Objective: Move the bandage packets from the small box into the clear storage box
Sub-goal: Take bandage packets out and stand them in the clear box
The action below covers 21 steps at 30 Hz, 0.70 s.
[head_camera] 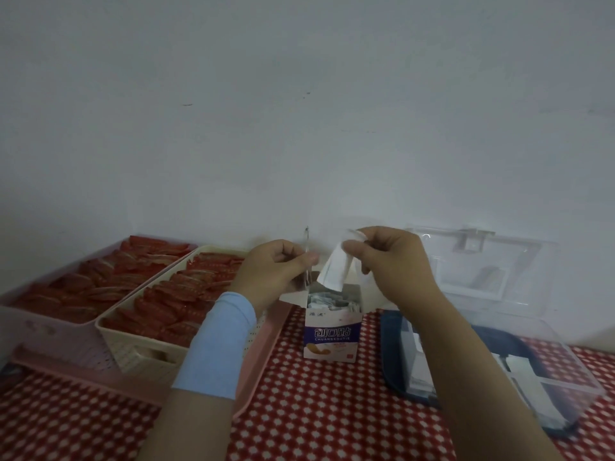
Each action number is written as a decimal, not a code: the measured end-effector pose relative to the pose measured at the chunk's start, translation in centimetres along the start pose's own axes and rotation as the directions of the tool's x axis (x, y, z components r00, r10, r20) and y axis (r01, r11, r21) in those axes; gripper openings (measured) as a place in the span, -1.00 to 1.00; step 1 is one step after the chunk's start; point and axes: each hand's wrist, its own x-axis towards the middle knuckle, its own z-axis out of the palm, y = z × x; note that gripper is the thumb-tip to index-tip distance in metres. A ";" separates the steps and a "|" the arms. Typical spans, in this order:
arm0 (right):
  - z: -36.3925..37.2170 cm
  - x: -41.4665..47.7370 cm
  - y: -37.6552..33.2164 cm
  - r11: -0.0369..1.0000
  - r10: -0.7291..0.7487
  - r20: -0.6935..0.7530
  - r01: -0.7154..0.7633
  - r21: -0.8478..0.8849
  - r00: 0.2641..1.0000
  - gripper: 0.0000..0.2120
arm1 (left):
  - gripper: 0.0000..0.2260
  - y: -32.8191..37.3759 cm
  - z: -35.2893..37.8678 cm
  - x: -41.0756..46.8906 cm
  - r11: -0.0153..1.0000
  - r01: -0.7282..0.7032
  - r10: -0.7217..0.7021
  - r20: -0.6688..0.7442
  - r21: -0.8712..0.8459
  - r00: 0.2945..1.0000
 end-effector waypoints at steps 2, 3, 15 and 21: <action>-0.3 -0.2 -0.4 0.994 0.028 0.060 -0.034 0.106 0.998 -0.94 | -0.82 0.1 0.3 -0.3 0.990 0.067 -0.047 0.155 -0.128 0.987; -0.2 -0.4 -0.5 0.991 0.025 0.101 -0.038 0.131 0.995 -0.93 | -0.74 0.2 0.5 -0.5 0.977 0.101 -0.056 0.228 -0.190 0.972; -0.1 -0.5 -0.6 0.940 0.046 0.225 -0.118 0.321 0.973 -0.62 | -0.54 0.4 1.6 -1.3 0.916 0.254 -0.095 0.448 -0.310 0.889; 0.4 0.1 1.1 0.953 -0.020 0.093 0.047 -0.299 0.995 -0.86 | -0.87 1.2 0.2 -0.6 0.966 0.122 -0.080 0.185 -0.229 0.979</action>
